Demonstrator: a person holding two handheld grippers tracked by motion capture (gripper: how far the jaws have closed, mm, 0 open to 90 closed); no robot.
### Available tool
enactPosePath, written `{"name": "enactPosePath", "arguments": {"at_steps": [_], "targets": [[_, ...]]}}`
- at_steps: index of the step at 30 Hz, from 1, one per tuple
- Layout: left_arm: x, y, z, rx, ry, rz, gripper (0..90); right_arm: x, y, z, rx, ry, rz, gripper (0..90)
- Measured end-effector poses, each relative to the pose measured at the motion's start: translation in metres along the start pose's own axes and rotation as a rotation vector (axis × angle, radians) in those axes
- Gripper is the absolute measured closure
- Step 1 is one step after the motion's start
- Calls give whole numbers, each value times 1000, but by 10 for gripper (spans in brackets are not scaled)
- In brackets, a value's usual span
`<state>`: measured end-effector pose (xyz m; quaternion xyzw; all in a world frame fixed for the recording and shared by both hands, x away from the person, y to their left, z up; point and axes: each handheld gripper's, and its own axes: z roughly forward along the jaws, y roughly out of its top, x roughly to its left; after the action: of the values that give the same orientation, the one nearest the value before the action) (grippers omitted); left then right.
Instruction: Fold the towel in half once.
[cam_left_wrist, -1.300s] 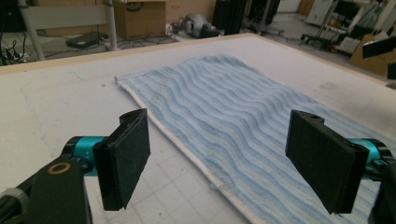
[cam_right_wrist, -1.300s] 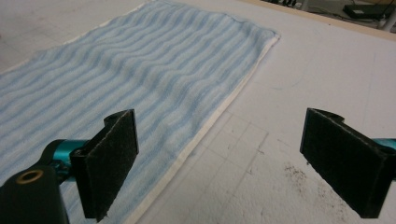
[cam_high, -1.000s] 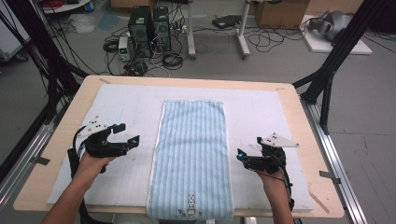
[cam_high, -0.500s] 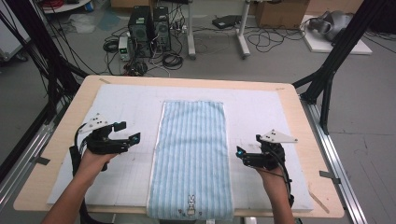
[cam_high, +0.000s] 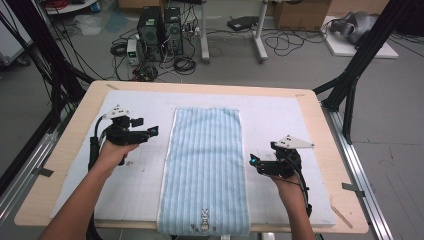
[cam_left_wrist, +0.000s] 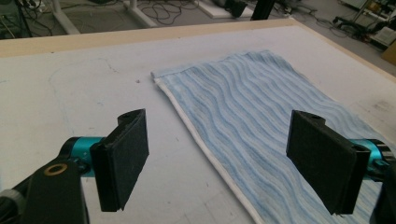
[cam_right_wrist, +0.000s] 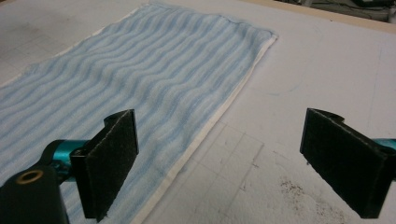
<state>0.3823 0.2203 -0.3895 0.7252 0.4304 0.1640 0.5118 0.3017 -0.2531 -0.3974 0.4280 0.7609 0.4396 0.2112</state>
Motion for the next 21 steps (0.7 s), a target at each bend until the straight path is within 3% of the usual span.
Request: {"name": "enactPosePath", "arguments": {"at_steps": [6, 9, 14, 21], "targets": [[8, 9, 33, 23, 19, -36, 239, 3, 2, 5, 9, 12, -9, 107], [8, 15, 50, 47, 6, -42, 242, 3, 3, 7, 15, 19, -16, 107], [11, 26, 76, 71, 15, -61, 243, 1, 4, 7, 21, 21, -2, 107], [15, 22, 113, 123, 79, -57, 262, -6, 7, 5, 24, 4, 15, 108]]}}
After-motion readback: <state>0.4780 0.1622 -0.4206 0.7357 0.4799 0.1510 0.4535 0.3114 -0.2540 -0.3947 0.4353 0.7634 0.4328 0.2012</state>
